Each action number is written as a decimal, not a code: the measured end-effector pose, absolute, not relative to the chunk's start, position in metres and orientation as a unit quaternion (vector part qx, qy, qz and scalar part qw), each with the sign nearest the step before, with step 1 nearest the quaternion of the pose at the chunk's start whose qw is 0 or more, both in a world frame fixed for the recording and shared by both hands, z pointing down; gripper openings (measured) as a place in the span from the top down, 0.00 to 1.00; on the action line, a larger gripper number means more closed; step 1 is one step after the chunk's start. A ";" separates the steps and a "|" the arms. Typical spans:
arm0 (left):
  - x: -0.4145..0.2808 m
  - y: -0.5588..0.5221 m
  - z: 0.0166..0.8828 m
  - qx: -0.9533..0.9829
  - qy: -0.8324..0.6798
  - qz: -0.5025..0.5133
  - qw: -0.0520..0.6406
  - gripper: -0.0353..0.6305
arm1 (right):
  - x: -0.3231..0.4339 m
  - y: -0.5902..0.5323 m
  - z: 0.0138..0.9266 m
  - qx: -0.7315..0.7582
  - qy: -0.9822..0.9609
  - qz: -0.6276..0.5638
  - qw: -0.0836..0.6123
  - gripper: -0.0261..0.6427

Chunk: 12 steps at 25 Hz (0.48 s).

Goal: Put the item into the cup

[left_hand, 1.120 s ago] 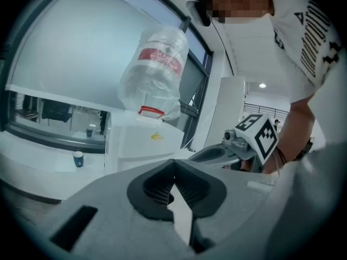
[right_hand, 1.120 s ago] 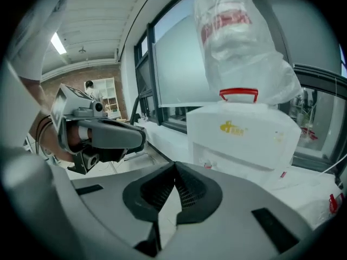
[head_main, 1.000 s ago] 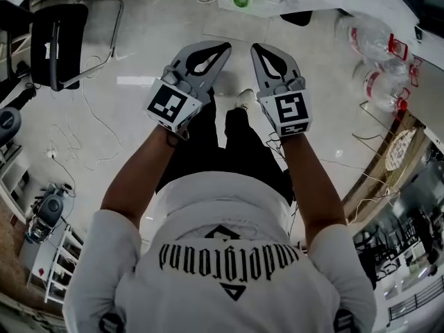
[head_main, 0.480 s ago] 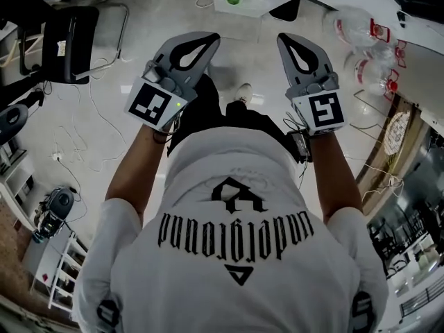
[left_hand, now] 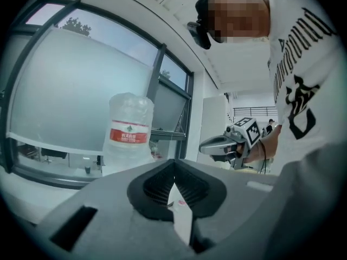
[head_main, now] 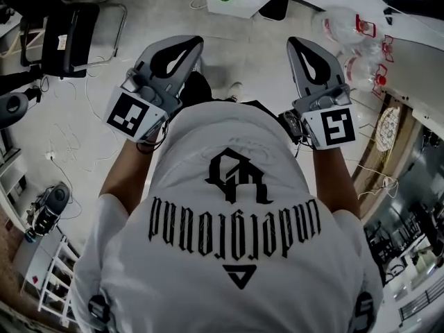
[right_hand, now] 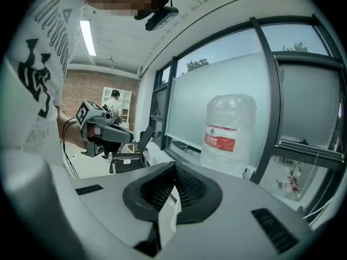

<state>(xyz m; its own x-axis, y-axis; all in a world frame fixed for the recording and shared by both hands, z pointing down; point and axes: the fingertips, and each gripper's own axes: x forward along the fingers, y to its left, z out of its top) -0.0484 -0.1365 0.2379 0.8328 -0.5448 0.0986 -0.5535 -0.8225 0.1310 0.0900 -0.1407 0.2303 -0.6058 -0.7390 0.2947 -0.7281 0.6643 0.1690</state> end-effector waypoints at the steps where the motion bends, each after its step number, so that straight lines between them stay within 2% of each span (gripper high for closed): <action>1: -0.049 -0.133 0.233 0.954 -0.290 0.023 0.078 0.93 | 0.092 -0.136 0.228 0.411 -0.895 -0.014 0.170 0.94; 12: -0.047 -0.108 0.193 0.952 -0.299 0.008 0.070 0.93 | 0.108 -0.106 0.198 0.422 -0.898 -0.004 0.122 0.94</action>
<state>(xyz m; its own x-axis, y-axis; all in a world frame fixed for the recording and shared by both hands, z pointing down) -0.0471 -0.1085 0.1927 0.8207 -0.5684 0.0579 -0.5707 -0.8110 0.1288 0.1080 -0.1059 0.1983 -0.6132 -0.7597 0.2164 -0.7578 0.6431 0.1104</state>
